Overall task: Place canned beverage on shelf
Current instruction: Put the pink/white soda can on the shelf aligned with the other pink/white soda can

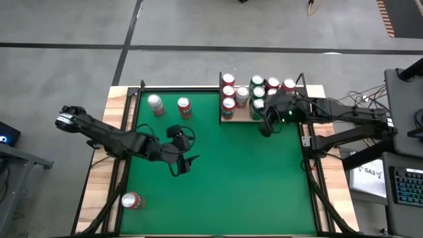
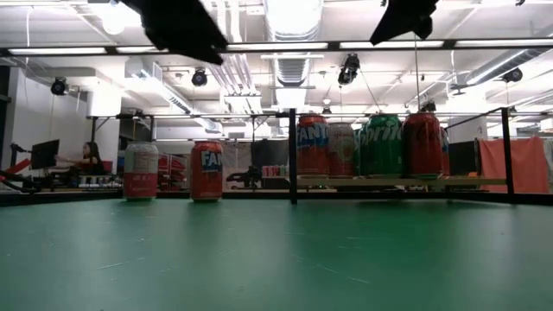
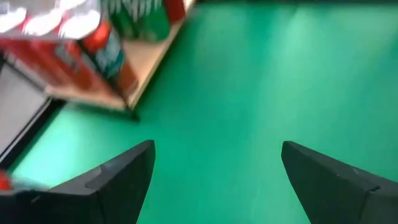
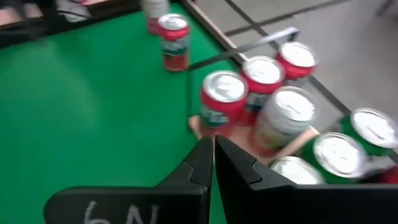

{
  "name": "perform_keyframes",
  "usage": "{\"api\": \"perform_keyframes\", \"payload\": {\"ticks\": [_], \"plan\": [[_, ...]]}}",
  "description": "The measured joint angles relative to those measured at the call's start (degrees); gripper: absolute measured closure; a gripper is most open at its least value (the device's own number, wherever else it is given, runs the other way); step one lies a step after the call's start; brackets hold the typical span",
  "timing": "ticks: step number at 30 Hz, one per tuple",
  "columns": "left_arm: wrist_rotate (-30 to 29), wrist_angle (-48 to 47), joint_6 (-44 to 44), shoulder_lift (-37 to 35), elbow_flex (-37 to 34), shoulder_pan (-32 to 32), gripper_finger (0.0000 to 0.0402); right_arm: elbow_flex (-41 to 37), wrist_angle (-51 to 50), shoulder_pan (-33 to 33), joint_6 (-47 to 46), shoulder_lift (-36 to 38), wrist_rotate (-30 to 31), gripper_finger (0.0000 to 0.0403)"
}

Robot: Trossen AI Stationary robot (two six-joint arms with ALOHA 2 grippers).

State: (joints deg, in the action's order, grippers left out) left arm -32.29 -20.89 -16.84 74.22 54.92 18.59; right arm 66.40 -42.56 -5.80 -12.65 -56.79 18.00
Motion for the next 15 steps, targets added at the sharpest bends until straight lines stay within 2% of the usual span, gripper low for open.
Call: {"api": "perform_keyframes", "payload": {"ticks": [3, 5, 9, 15], "plan": [[0.5, -10.9, -4.1, 0.4, 4.1, 0.5, 0.0068, -1.8, 1.6, 3.5, -0.9, 0.5, 0.0, 0.0394], [3.7, -16.5, -6.9, 0.5, 6.9, 0.6, 0.0068, -2.5, 2.3, 5.7, -1.7, 0.5, 0.0, 0.0394], [10.1, -21.9, -12.3, 0.5, 12.2, 1.4, 0.0068, -3.7, 4.8, 9.5, -2.8, 0.2, 0.0, 0.0394], [10.3, -30.1, -15.6, 0.6, 19.0, 2.9, 0.0068, -4.1, 7.1, 13.9, -2.8, -0.3, 0.0, 0.0394]]}}
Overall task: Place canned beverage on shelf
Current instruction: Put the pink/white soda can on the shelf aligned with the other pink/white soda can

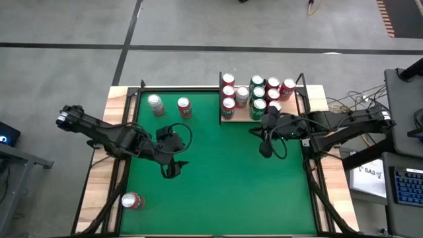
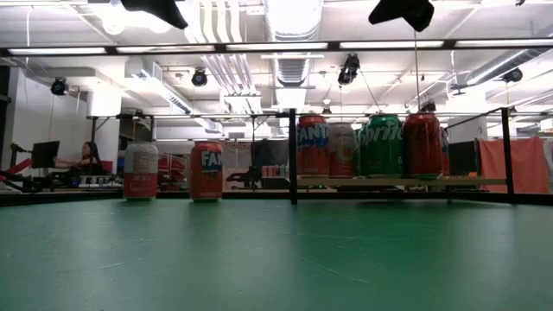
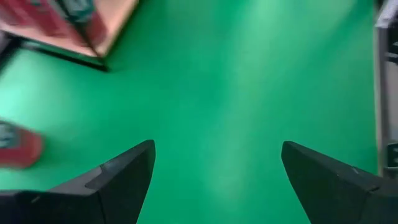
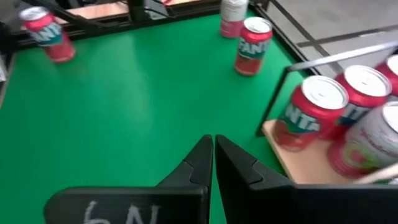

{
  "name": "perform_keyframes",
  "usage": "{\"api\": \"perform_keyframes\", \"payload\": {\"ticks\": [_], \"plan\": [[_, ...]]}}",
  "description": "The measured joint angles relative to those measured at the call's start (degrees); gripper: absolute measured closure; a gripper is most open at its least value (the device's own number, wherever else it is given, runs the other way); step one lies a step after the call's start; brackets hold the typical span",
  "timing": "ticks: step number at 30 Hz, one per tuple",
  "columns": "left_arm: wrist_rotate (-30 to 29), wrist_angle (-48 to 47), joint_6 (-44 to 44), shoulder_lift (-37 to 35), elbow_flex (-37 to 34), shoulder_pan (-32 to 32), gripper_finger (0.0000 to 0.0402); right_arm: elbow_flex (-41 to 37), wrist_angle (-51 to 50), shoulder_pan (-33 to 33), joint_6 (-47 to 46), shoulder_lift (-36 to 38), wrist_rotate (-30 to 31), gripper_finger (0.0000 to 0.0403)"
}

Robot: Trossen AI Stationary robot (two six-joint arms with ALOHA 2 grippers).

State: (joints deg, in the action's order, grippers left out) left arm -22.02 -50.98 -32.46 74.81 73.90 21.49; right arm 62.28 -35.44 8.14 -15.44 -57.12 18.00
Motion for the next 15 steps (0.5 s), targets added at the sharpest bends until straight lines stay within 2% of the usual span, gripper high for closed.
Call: {"api": "perform_keyframes", "payload": {"ticks": [3, 6, 10, 15], "plan": [[-2.6, -5.9, -0.3, 0.0, 3.5, -1.1, 0.0068, 0.0, 0.8, 1.0, 0.0, 0.0, 0.0, 0.0394], [-3.8, -14.2, -1.8, 0.0, 7.4, -5.3, 0.0068, 0.5, 0.6, 1.0, 0.0, 0.0, 0.0, 0.0394], [-3.4, -22.8, -2.7, -0.1, 10.7, -13.2, 0.0068, 1.1, 0.7, 1.0, 1.2, 0.0, 0.0, 0.0394], [-0.2, -26.5, -1.7, -0.2, 9.8, -26.4, 0.0068, 1.1, 0.6, 1.0, 2.1, 0.0, 0.0, 0.0394]]}}
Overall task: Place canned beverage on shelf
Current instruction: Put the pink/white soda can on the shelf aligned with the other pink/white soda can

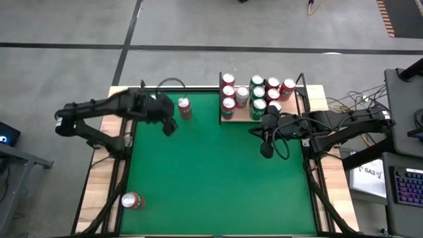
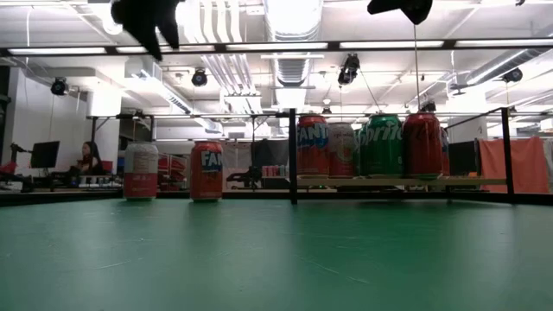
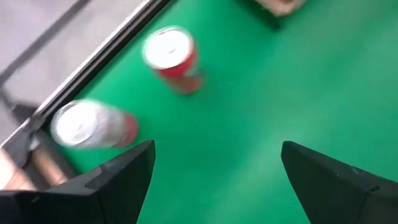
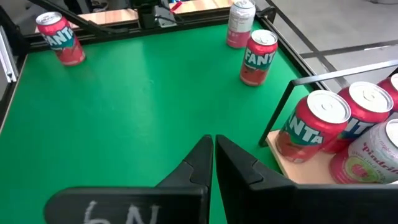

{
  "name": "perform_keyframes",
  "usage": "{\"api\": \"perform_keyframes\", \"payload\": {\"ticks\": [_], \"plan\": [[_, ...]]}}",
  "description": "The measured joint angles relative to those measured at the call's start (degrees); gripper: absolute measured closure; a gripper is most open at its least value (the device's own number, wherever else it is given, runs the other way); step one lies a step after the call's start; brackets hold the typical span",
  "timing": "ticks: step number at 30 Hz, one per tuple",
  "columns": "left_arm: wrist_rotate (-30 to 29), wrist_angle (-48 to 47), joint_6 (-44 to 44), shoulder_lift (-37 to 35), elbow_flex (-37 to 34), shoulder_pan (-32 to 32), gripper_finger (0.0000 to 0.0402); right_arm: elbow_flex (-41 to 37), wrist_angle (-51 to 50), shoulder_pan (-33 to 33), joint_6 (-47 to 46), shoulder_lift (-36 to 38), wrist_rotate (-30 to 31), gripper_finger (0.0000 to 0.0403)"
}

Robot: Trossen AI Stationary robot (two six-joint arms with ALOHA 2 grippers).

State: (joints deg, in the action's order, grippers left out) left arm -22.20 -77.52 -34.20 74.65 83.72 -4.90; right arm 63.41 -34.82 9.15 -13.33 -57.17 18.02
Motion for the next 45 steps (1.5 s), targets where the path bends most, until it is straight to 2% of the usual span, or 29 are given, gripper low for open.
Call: {"api": "perform_keyframes", "payload": {"ticks": [7, 15, 22, 34, 41, 45], "plan": [[2.2, 1.1, 6.3, 0.0, -3.8, -15.9, 0.0068, 0.0, 0.0, 0.0, 0.5, 0.0, 0.0, 0.0394], [3.8, 5.4, 12.9, 0.3, -10.3, -27.3, 0.0068, 0.0, 0.0, 0.0, 1.4, 0.0, 0.0, 0.0394], [4.1, 9.4, 14.3, 0.3, -15.4, -30.0, 0.0068, 0.0, 0.3, 0.0, 1.4, 0.0, 0.0, 0.0394], [0.3, 20.7, 16.1, 0.8, -23.0, -37.5, 0.0068, -0.1, 0.7, 0.0, 0.6, 0.0, 0.0, 0.0394], [0.1, 25.1, 16.3, 0.8, -25.1, -38.4, 0.0068, -0.1, 0.8, 0.0, 0.3, 0.0, 0.0, 0.0394], [-2.5, 25.5, 16.3, 1.0, -26.3, -38.9, 0.0068, -0.1, 0.8, 0.0, 0.3, 0.0, 0.0, 0.0394]]}}
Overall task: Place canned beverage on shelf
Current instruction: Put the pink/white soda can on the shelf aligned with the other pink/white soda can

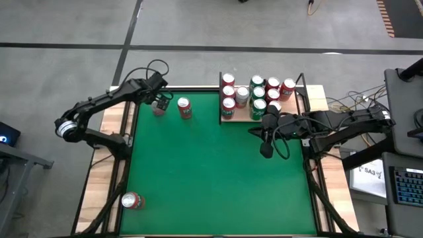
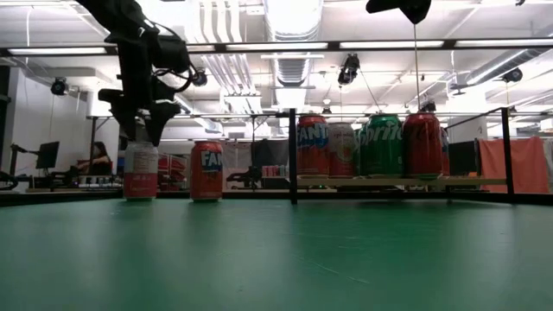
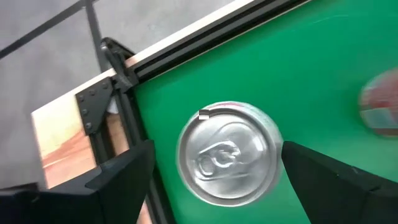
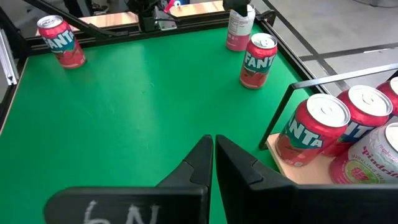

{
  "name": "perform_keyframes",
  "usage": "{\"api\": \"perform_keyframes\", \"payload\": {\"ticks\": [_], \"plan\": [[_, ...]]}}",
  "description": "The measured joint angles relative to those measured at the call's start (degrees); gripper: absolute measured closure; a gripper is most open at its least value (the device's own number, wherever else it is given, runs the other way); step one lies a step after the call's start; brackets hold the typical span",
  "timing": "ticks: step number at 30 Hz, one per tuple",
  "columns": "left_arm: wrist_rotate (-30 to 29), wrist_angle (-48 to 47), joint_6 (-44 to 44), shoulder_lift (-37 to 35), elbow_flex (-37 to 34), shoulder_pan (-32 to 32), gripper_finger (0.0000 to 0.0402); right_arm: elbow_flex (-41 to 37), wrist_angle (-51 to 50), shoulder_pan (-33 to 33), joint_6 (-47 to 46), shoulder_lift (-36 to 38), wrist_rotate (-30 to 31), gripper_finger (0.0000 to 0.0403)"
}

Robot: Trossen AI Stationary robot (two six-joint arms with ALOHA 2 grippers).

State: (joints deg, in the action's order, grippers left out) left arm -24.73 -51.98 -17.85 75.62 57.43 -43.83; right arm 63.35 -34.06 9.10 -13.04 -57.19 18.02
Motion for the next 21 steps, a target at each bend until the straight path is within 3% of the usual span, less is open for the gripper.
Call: {"api": "perform_keyframes", "payload": {"ticks": [15, 21], "plan": [[-0.3, 6.9, -1.0, 2.5, -5.6, -0.2, 0.0071, 0.0, 0.1, 0.0, -0.6, 0.0, 0.0, 0.0394], [-0.9, 8.7, -1.9, 2.1, -8.2, 0.1, 0.0118, 0.0, 0.1, 0.0, -0.5, 0.0, 0.0, 0.0394]]}}
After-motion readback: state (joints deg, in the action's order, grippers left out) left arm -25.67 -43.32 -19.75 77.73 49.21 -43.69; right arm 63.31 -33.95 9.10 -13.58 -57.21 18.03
